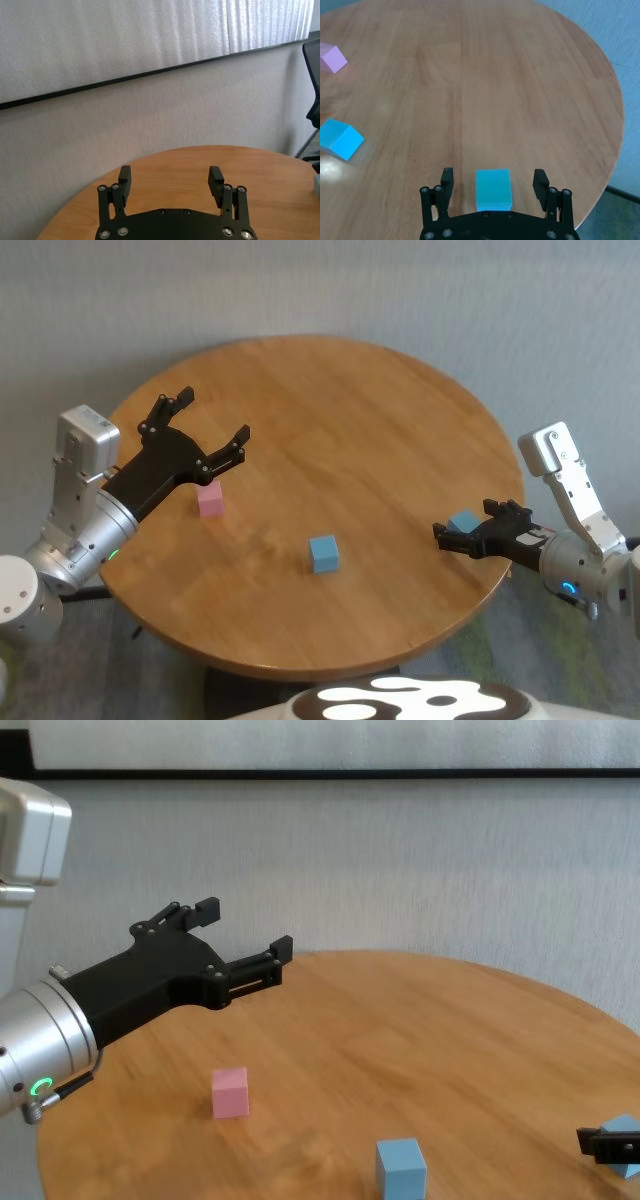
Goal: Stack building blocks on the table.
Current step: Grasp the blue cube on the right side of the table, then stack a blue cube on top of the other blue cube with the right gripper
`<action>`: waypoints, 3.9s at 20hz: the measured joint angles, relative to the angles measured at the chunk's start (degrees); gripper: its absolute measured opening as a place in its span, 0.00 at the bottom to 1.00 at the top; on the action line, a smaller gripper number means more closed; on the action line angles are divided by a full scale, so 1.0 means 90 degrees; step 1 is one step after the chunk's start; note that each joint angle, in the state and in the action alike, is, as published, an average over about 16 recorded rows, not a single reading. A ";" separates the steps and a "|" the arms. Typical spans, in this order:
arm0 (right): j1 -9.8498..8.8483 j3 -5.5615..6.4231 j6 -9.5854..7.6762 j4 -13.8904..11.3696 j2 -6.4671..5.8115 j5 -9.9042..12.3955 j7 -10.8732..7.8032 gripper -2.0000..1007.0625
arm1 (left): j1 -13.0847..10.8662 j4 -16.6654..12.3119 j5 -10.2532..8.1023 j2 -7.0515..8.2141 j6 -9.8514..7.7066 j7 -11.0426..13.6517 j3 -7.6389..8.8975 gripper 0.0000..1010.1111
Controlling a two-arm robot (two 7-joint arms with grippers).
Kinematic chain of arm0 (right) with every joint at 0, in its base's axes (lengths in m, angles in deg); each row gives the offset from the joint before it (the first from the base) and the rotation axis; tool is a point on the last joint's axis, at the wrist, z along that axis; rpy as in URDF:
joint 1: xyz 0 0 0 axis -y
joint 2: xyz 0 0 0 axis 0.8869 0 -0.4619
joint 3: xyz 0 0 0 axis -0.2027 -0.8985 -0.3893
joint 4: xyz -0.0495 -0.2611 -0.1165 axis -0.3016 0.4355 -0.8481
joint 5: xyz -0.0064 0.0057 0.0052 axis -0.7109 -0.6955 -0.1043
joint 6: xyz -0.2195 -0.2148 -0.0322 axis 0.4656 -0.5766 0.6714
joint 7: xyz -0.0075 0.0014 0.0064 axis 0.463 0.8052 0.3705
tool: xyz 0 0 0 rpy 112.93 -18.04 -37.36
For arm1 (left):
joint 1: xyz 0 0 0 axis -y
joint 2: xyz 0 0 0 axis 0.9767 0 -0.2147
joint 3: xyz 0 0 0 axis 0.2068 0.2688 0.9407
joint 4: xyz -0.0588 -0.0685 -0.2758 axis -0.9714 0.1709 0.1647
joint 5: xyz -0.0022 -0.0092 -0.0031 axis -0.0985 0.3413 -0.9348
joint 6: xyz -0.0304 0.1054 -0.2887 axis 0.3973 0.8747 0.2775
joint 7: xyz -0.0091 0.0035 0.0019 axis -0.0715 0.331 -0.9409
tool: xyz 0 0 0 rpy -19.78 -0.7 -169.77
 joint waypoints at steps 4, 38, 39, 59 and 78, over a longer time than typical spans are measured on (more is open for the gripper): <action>-0.0005 -0.0001 0.0004 -0.0005 -0.0006 0.0003 0.0003 0.96 | 0.0000 0.0000 0.0000 0.0000 0.0000 0.0000 0.0000 0.99; -0.0083 -0.0051 0.0337 -0.0186 -0.0077 -0.0148 -0.0155 0.35 | 0.0000 0.0000 0.0000 0.0000 0.0000 0.0000 0.0000 0.99; -0.0097 -0.0071 0.0431 -0.0226 -0.0097 -0.0191 -0.0211 0.35 | 0.0000 0.0000 0.0000 0.0000 0.0000 0.0000 0.0000 0.99; 0.0147 -0.0825 0.0952 -0.0786 0.0173 -0.1001 -0.1172 0.35 | 0.0000 0.0000 0.0000 0.0000 0.0000 0.0000 0.0000 0.99; 0.0538 -0.1063 0.0296 -0.0352 0.0883 -0.1350 -0.1241 0.35 | 0.0000 0.0000 0.0000 0.0000 0.0000 0.0000 -0.0001 0.99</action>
